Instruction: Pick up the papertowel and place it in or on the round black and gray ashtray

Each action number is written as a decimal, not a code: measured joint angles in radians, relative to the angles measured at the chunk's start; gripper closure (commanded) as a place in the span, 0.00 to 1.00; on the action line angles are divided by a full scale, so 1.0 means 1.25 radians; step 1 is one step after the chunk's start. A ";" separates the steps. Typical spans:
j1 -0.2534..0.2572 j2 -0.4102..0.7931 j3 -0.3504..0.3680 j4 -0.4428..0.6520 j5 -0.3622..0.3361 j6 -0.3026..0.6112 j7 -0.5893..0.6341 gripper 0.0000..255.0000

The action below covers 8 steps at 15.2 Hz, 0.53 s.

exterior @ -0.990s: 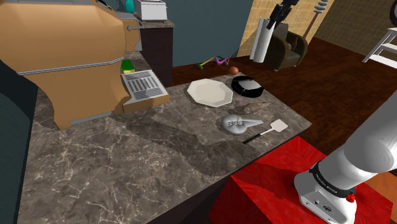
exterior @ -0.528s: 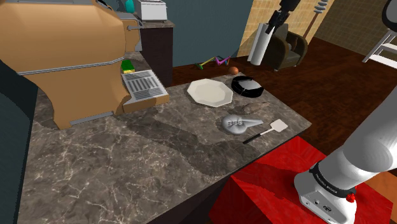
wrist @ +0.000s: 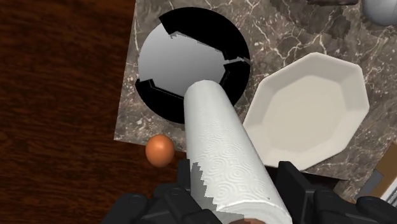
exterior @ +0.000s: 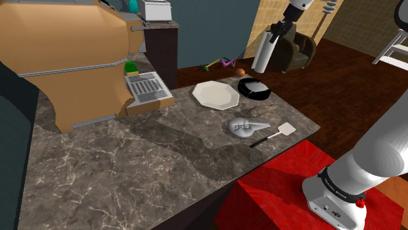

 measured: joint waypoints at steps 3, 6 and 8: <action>0.000 0.006 0.001 -0.026 0.004 0.031 -0.007 1.00; 0.000 0.006 0.001 -0.058 0.007 0.062 -0.016 1.00; 0.003 0.005 0.003 -0.079 0.009 0.082 -0.017 1.00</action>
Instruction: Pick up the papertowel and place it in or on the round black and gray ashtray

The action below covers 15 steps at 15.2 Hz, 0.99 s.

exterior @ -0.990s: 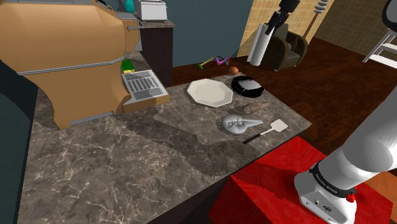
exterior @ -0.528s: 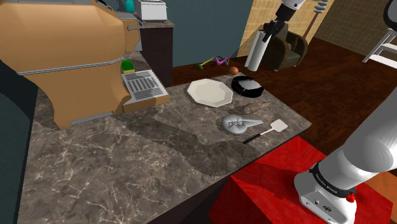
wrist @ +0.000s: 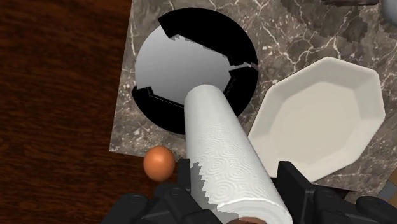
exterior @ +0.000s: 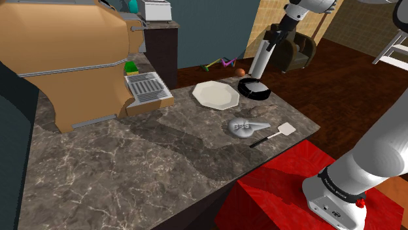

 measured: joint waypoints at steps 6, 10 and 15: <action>0.001 0.011 0.003 -0.052 0.011 0.062 -0.015 1.00; 0.000 0.016 0.003 -0.063 0.015 0.077 -0.021 1.00; 0.000 0.017 0.003 -0.064 0.015 0.078 -0.021 0.00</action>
